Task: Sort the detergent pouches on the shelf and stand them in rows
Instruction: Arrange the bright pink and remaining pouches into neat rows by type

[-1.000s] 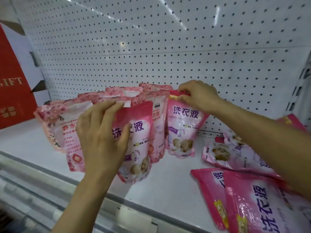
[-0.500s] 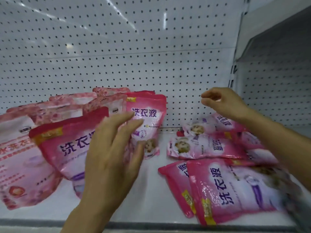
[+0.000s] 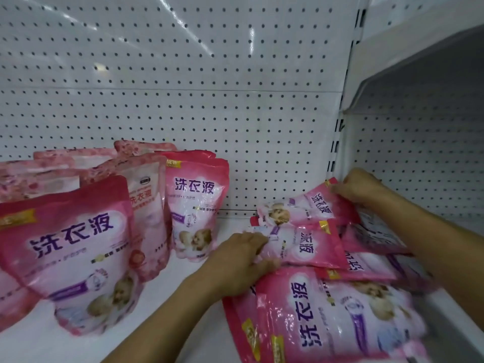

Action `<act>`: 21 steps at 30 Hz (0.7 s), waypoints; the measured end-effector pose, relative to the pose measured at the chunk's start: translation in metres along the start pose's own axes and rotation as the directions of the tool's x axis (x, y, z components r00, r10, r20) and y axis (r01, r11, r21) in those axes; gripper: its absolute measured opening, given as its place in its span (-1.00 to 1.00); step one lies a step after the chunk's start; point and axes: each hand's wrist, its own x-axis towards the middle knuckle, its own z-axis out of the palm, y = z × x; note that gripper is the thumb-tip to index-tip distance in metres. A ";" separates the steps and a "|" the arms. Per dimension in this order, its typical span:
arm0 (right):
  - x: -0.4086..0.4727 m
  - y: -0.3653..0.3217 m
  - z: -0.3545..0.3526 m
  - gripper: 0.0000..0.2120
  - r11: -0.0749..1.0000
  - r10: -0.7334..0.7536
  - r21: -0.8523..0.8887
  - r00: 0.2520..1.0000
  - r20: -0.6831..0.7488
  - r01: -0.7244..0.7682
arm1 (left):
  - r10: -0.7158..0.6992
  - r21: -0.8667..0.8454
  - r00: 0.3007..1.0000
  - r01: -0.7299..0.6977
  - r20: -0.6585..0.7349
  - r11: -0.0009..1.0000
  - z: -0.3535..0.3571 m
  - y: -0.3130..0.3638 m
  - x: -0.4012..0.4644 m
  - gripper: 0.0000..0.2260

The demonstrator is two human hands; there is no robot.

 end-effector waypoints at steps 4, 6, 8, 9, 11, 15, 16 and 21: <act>0.005 0.001 0.010 -0.70 0.995 0.060 0.069 0.984 0.169 -0.072 | 0.182 0.071 0.917 -0.168 -0.355 0.983 -0.016 -0.006 -0.001 -0.73; 0.006 0.000 0.015 -0.78 0.980 0.012 0.193 0.988 0.152 -0.041 | 0.294 0.264 0.739 -0.161 -0.607 0.951 -0.038 -0.010 0.003 -0.69; 0.006 -0.012 0.013 -0.92 0.964 -0.131 0.241 0.988 0.078 0.109 | 0.273 0.367 0.658 0.005 -0.702 0.930 -0.066 -0.014 0.007 -0.59; 0.004 -0.022 0.010 -0.91 0.950 -0.215 0.241 0.976 0.038 0.200 | 0.215 0.376 0.679 0.098 -0.702 0.921 -0.080 -0.018 0.010 -0.54; -0.001 -0.050 0.004 -0.85 0.895 -0.358 0.269 0.933 -0.042 0.356 | 0.045 0.366 0.775 0.246 -0.630 0.897 -0.101 -0.027 0.015 -0.52; -0.011 -0.109 0.006 -0.80 0.819 -0.508 0.231 0.850 -0.138 0.526 | -0.039 0.387 0.817 0.314 -0.575 0.867 -0.116 -0.037 0.019 -0.79; -0.012 -0.122 0.010 -0.82 0.812 -0.539 0.168 0.828 -0.151 0.559 | -0.032 0.385 0.810 0.313 -0.586 0.868 -0.117 -0.036 0.019 -0.81; -0.014 -0.157 0.032 -0.86 0.754 -0.633 0.092 0.756 -0.167 0.651 | -0.026 0.366 0.792 0.310 -0.609 0.877 -0.111 -0.037 0.020 -0.80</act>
